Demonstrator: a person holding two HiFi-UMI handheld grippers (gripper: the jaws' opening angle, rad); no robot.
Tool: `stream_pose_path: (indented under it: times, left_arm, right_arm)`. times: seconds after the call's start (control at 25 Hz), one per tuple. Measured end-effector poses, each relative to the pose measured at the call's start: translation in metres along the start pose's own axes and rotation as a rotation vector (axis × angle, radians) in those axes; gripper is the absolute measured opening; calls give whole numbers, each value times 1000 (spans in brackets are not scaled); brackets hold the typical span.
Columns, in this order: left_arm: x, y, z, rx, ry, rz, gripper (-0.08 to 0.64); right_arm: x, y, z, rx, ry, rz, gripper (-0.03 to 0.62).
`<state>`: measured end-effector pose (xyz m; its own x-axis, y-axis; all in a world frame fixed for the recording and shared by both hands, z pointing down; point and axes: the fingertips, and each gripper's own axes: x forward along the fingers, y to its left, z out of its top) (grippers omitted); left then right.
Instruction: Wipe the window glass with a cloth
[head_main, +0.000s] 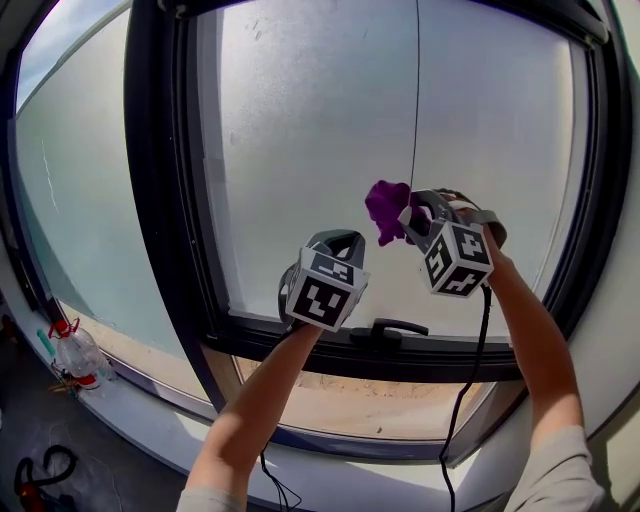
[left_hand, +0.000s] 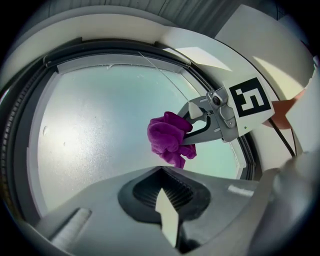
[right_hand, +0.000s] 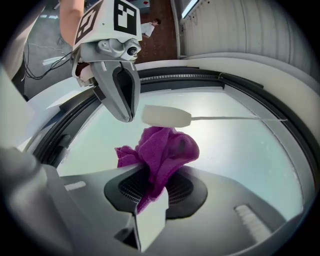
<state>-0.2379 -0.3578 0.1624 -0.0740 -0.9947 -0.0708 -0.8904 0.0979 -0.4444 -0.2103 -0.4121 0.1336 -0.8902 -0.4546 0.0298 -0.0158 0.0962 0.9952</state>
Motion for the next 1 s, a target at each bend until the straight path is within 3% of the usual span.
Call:
stream_pose_path:
  times: [0.16,0.56,1.0]
  left_arm:
    - [-6,7,20,-30,-37,21,1]
    - [-13,18,65,-37,-148,-43,2]
    - [-10,34,125,47,-229,-51,1]
  right_arm:
    - [-3,-22,1,47,6,-38,110]
    - [-12,-91,4,125,32,-146,110]
    - [-19,-167,8,109,47,-251,110]
